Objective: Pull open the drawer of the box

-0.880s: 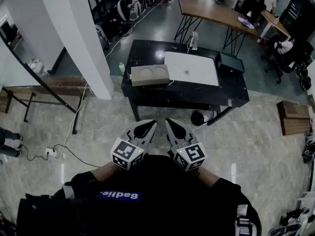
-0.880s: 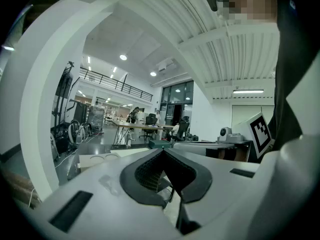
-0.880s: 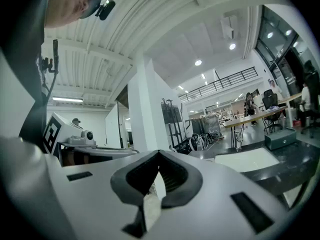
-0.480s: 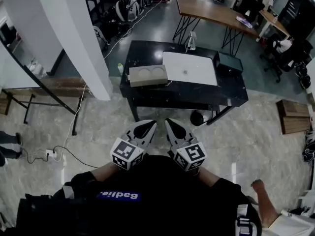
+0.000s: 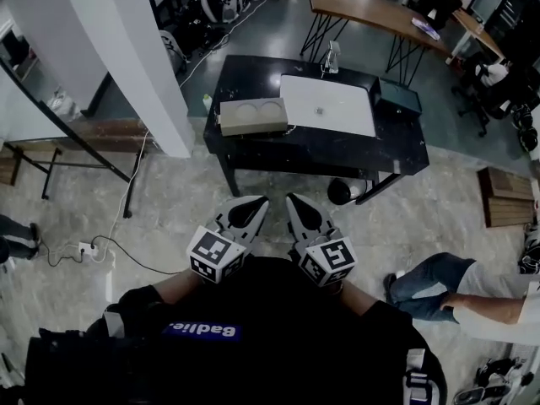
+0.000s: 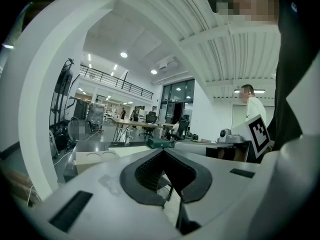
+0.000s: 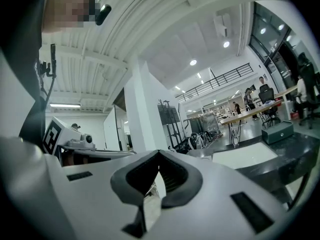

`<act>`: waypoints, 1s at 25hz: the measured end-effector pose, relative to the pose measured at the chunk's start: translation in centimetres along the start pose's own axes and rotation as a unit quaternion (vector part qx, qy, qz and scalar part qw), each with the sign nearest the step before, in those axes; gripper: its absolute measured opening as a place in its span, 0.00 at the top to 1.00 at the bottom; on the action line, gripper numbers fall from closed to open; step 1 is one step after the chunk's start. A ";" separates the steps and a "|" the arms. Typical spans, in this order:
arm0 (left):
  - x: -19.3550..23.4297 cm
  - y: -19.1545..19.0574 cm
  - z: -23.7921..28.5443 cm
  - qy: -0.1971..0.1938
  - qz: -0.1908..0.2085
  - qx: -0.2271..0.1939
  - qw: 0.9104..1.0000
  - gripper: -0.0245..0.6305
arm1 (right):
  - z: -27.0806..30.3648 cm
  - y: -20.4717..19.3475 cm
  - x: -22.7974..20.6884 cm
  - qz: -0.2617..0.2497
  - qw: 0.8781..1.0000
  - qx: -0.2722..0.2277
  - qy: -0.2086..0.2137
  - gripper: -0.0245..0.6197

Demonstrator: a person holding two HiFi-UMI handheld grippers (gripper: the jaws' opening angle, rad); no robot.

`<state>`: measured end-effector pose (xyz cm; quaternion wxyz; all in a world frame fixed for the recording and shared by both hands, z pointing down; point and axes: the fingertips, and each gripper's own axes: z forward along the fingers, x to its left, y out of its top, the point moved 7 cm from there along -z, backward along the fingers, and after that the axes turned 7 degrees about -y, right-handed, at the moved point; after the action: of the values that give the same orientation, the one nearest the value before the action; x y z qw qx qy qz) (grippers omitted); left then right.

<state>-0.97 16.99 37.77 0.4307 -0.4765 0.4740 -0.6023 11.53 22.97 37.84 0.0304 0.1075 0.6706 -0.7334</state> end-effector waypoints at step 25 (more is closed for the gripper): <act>-3.9 -1.1 9.0 0.061 -0.013 0.019 0.998 0.96 | -1.7 -0.5 -10.9 0.047 0.998 0.016 0.045 0.96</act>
<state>8.47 19.49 39.05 0.4022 -0.4365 0.4819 -0.6446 22.24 23.59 40.41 0.0333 0.1725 0.6535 -0.7363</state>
